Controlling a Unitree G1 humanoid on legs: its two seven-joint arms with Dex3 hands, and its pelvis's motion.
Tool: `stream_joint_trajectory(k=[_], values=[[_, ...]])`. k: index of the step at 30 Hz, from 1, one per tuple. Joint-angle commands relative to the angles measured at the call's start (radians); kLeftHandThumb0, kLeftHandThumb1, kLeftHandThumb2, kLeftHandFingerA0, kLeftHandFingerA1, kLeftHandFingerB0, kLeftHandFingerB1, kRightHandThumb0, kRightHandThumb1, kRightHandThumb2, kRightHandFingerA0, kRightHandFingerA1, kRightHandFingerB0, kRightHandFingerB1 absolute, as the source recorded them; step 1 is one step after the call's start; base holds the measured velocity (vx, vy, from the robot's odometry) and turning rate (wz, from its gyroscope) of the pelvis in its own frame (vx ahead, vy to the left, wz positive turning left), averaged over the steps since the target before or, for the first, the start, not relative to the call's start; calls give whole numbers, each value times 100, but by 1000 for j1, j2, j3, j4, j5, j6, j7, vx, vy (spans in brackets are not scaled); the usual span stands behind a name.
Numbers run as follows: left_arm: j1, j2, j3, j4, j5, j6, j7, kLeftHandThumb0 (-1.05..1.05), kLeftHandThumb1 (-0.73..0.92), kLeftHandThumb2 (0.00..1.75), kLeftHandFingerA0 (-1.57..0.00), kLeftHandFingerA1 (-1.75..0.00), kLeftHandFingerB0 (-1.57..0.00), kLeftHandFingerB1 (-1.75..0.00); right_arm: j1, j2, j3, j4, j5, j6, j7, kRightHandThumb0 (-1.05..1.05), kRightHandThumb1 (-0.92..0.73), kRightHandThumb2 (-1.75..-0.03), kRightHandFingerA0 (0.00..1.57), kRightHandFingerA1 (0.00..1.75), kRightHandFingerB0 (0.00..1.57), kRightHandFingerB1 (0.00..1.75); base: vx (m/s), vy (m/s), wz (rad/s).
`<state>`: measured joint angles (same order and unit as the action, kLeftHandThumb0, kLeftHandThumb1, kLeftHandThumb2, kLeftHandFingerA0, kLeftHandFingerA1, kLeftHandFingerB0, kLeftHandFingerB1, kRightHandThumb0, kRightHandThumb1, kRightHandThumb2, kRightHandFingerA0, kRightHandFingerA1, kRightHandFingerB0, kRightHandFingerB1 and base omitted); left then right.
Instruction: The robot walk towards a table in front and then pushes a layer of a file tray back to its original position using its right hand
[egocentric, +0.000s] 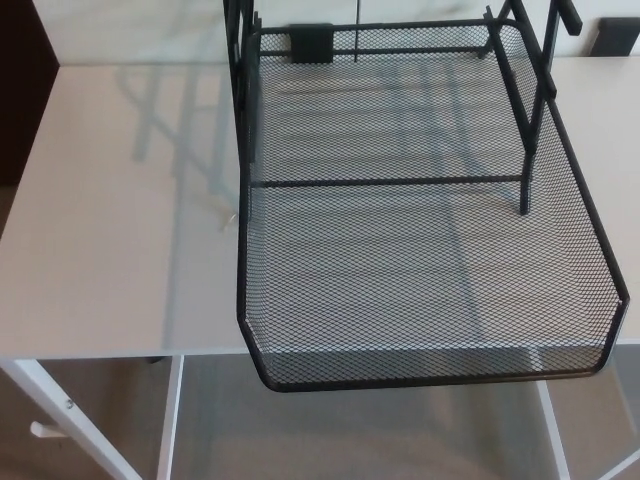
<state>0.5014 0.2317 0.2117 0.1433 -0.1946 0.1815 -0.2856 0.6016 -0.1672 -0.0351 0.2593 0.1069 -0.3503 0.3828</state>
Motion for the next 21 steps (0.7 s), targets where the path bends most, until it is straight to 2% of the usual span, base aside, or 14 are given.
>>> stream_joint_trajectory(k=[1, 3, 5, 9, 10, 11, 12, 15, 16, 18, 21], values=[[-5, 18, -1, -3, 20, -13, -1, -3, 52, 93, -36, -58, -17, -49, 185, -107, 75, -389, 120, 21, 174, -63, -46, -83, 61, 55, 45, 49, 0, 0, 0], [-4, 19, -2, 2, 20, -15, -4, -3, 53, 93, -36, -58, -17, -49, 229, -125, 84, -483, 144, 30, 180, -64, -46, -83, 61, 54, 44, 48, 0, 0, 0], [-5, 20, -2, 8, 19, -15, -7, -2, 53, 93, -35, -58, -16, -49, 301, -154, 106, -668, 177, 13, 180, -63, -48, -83, 60, 54, 43, 48, 0, 0, 0], [-2, 17, -1, -7, 15, 0, -3, -1, 53, 93, -33, -57, -16, -49, 362, -165, 133, -800, 168, -20, 163, -59, -48, -83, 55, 53, 42, 49, 0, 0, 0], [1, 17, -1, -15, 13, 7, -2, -1, 53, 93, -33, -57, -16, -49, 389, -172, 141, -847, 166, -24, 158, -55, -58, -59, 61, 39, 47, 35, 0, 0, 0], [1, 16, -1, -18, 13, 9, -2, -1, 53, 93, -33, -57, -16, -49, 399, -174, 143, -864, 164, -22, 155, -55, -58, -59, 61, 39, 47, 35, 0, 0, 0], [8, 20, -5, -23, 18, -3, -7, -1, 54, 94, -32, -57, -15, -49, 429, -179, 145, -918, 142, -46, 147, -53, -60, -59, 54, 38, 46, 36, 0, 0, 0], [3, 22, -6, -18, 24, -12, -4, -2, 53, 93, -34, -58, -16, -49, 480, -170, 138, -1012, 90, -90, 117, -52, -61, -59, 53, 37, 47, 35, 0, 0, 0], [-1, 20, -3, -15, 20, -1, 0, -2, 52, 93, -35, -58, -17, -49, 502, -146, 121, -1056, 32, -146, 93, -52, -62, -59, 51, 36, 46, 35, 0, 0, 0], [-3, 21, -2, -7, 21, -10, -2, -2, 52, 93, -36, -58, -17, -49, 506, -129, 105, -1075, -9, -180, 79, -51, -62, -59, 49, 36, 44, 35, 0, 0, 0], [-7, 23, -1, 10, 19, -16, -8, -3, 52, 92, -36, -58, -17, -49, 520, -41, 62, -1139, -140, -285, 19, -48, -62, -59, 40, 35, 39, 35, 0, 0, 0]])
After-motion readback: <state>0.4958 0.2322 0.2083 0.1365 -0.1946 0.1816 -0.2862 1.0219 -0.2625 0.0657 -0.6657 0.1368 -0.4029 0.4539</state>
